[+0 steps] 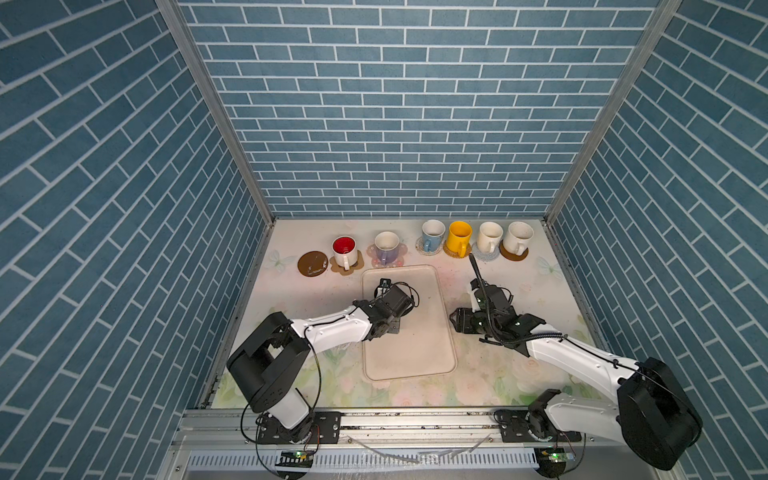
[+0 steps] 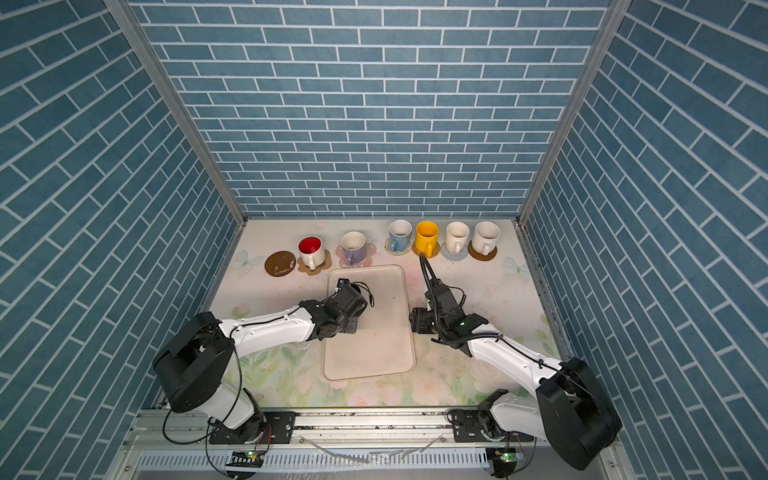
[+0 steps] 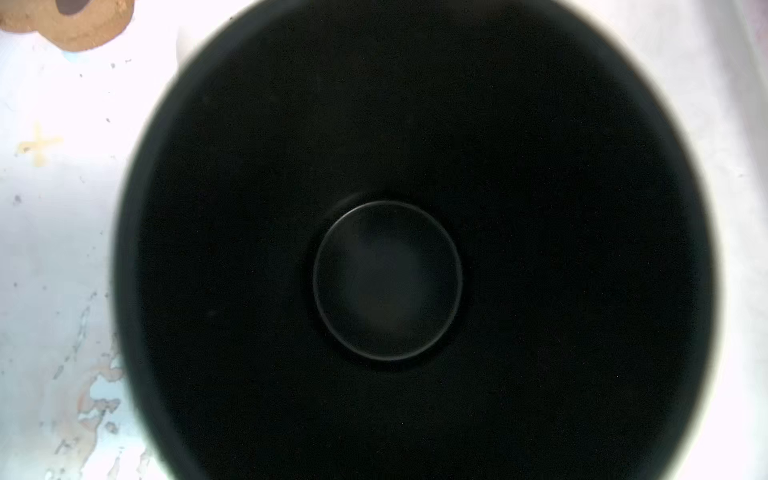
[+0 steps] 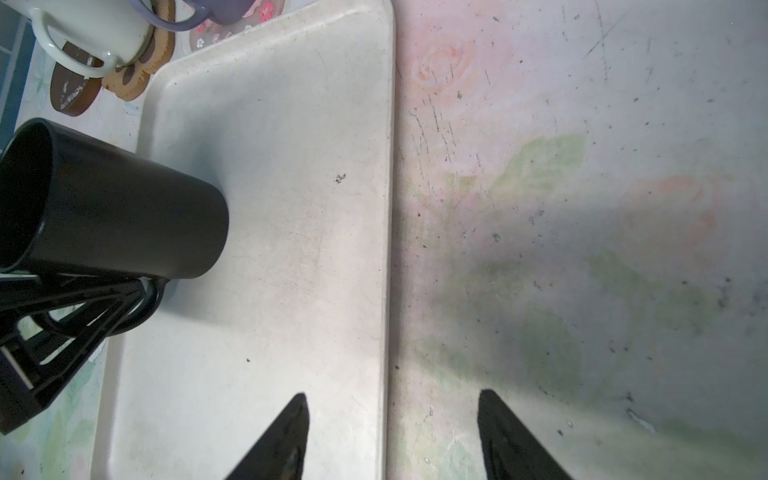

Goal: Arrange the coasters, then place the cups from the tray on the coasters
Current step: 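Lower left gripper into the black mug and grasp it while right gripper draws back, then lift and carry the black mug with left gripper to the brown round coaster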

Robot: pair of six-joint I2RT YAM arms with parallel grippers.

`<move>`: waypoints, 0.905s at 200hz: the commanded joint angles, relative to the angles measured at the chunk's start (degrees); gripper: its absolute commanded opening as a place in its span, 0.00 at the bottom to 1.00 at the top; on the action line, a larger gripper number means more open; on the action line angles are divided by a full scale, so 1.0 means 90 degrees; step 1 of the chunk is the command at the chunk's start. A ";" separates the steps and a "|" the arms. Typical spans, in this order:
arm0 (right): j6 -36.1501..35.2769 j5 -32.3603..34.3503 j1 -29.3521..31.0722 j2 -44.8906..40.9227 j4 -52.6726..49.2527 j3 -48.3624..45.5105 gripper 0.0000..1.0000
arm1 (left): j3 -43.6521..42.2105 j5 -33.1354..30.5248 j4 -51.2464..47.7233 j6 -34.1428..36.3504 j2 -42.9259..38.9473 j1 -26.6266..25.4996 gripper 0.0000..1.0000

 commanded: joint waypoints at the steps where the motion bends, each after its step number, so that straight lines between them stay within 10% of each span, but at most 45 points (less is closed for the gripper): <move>1: -0.0147 0.0111 -0.0019 0.0054 -0.0017 0.0124 0.65 | 0.0007 -0.0109 -0.0068 0.0074 -0.0065 0.0050 0.16; 32: -0.0181 0.0004 -0.0019 -0.0068 0.0007 0.0095 0.67 | 0.0019 -0.0147 -0.0268 0.0174 -0.0449 0.0049 0.00; 92: -0.0304 -0.0058 -0.0026 -0.0514 -0.0183 0.0075 0.74 | 0.0047 -0.0478 -0.0963 0.0329 -0.1744 0.0118 0.00; 181: -0.0035 0.0359 -0.0068 -0.0619 -0.0249 0.0260 0.80 | 0.0478 -0.0115 -0.1701 0.0736 -0.2836 0.1746 0.00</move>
